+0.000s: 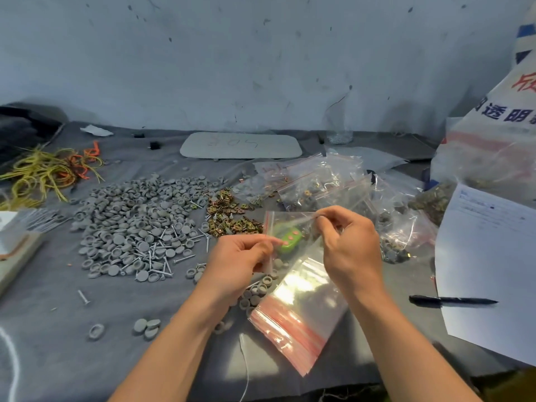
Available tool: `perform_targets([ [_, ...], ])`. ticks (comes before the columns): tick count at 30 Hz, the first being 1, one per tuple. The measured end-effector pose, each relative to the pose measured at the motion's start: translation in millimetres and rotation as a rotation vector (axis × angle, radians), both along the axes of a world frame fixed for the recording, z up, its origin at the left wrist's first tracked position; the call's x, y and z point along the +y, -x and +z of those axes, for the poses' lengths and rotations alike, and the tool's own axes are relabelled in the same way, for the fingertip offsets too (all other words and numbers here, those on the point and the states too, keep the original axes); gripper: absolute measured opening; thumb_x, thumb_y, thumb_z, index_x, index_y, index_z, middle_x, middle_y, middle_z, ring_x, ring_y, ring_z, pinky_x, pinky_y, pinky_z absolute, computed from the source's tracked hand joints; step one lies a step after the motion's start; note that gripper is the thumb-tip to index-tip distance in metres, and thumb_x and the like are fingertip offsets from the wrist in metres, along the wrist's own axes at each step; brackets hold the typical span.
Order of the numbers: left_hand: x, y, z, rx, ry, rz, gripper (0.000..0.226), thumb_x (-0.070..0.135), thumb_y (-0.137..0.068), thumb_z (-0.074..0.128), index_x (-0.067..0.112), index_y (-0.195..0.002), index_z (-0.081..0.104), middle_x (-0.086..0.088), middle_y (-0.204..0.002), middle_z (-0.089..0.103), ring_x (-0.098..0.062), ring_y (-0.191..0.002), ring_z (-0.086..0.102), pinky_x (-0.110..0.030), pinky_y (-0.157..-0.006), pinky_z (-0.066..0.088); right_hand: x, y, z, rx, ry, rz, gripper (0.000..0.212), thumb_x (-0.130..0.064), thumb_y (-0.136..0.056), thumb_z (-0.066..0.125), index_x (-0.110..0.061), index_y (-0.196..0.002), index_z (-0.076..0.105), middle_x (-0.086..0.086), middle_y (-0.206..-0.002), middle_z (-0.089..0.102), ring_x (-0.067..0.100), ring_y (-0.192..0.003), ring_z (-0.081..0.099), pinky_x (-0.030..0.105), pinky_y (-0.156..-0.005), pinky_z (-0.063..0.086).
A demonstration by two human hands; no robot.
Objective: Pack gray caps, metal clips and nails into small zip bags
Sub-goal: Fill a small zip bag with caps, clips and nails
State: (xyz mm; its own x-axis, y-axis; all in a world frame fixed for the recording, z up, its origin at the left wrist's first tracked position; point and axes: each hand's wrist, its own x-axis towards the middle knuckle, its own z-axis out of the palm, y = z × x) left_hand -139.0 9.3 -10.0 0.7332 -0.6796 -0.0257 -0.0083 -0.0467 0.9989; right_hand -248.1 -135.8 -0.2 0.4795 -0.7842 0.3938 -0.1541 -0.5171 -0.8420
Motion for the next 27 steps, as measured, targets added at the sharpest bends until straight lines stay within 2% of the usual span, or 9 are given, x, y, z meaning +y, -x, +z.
perform_targets([
  [2,3,-1,0,-0.042,-0.021,-0.039,0.033,0.0,-0.096,0.065,0.023,-0.084,0.085,-0.008,-0.081,0.079,-0.005,-0.067,0.067,-0.018,-0.063,0.055,5,-4,1,-0.041,0.03,-0.027,0.011,-0.02,-0.097,0.07,-0.025,-0.094,0.079,-0.005,-0.088,0.073,0.01,-0.083,0.067,0.036,-0.078,0.056],
  [5,11,-4,1,0.065,0.013,-0.037,0.032,-0.006,-0.09,0.07,0.02,-0.079,0.085,-0.008,-0.078,0.078,-0.013,-0.066,0.068,-0.022,-0.063,0.058,15,-12,2,-0.066,-0.003,-0.049,0.014,-0.024,-0.092,0.076,-0.028,-0.105,0.079,-0.004,-0.101,0.074,0.01,-0.094,0.067,0.037,-0.09,0.056],
  [9,29,-17,4,0.2,0.054,0.081,0.023,-0.003,-0.087,0.074,0.013,-0.072,0.083,-0.009,-0.066,0.071,-0.012,-0.054,0.064,-0.021,-0.052,0.055,29,-23,3,-0.069,0.036,-0.177,0.058,-0.024,-0.082,0.085,-0.039,-0.134,0.065,-0.001,-0.126,0.063,0.012,-0.11,0.06,0.032,-0.101,0.05],
  [11,38,-24,4,0.218,0.052,0.165,0.023,0.001,-0.086,0.076,0.011,-0.066,0.081,-0.008,-0.066,0.071,-0.011,-0.051,0.063,-0.02,-0.049,0.054,37,-29,4,-0.097,0.089,-0.165,0.068,-0.019,-0.08,0.087,-0.041,-0.138,0.059,-0.001,-0.129,0.058,0.012,-0.113,0.058,0.028,-0.101,0.048],
  [16,53,-34,2,0.221,0.073,0.315,0.027,0.007,-0.086,0.079,0.011,-0.06,0.071,-0.005,-0.058,0.067,-0.009,-0.045,0.059,-0.019,-0.044,0.05,64,-51,0,-0.034,0.103,0.105,0.03,-0.018,-0.083,0.084,-0.042,-0.097,0.072,-0.015,-0.112,0.071,0.002,-0.099,0.066,0.026,-0.095,0.054],
  [19,59,-41,1,0.007,-0.061,0.433,0.031,0.019,-0.084,0.083,0.021,-0.054,0.074,0.0,-0.053,0.066,-0.011,-0.046,0.056,-0.025,-0.048,0.049,83,-69,-7,-0.017,-0.038,0.356,0.01,-0.021,-0.086,0.077,-0.03,-0.082,0.078,-0.016,-0.081,0.076,0.001,-0.074,0.068,0.024,-0.072,0.056],
  [21,63,-43,1,-0.269,-0.272,0.486,0.024,0.029,-0.078,0.085,0.04,-0.06,0.073,0.009,-0.051,0.066,-0.008,-0.047,0.057,-0.025,-0.053,0.043,95,-78,-10,-0.007,-0.103,0.475,0.008,-0.03,-0.086,0.071,-0.03,-0.084,0.079,-0.015,-0.076,0.075,0.003,-0.07,0.068,0.025,-0.067,0.055],
  [23,68,-42,3,-0.416,-0.374,0.477,0.03,0.026,-0.073,0.086,0.052,-0.067,0.071,0.016,-0.055,0.067,-0.007,-0.052,0.059,-0.025,-0.053,0.041,102,-86,-14,0.019,-0.141,0.545,0.011,-0.038,-0.086,0.071,-0.031,-0.085,0.08,-0.011,-0.076,0.075,0.011,-0.071,0.069,0.035,-0.068,0.057],
  [27,76,-46,0,-0.408,-0.354,0.432,0.026,0.027,-0.067,0.09,0.047,-0.065,0.073,0.015,-0.053,0.067,0.0,-0.046,0.055,-0.02,-0.047,0.04,105,-97,-17,0.032,-0.25,0.61,0.02,-0.034,-0.084,0.07,-0.019,-0.076,0.08,0.01,-0.069,0.071,0.027,-0.062,0.055,0.041,-0.063,0.048],
])
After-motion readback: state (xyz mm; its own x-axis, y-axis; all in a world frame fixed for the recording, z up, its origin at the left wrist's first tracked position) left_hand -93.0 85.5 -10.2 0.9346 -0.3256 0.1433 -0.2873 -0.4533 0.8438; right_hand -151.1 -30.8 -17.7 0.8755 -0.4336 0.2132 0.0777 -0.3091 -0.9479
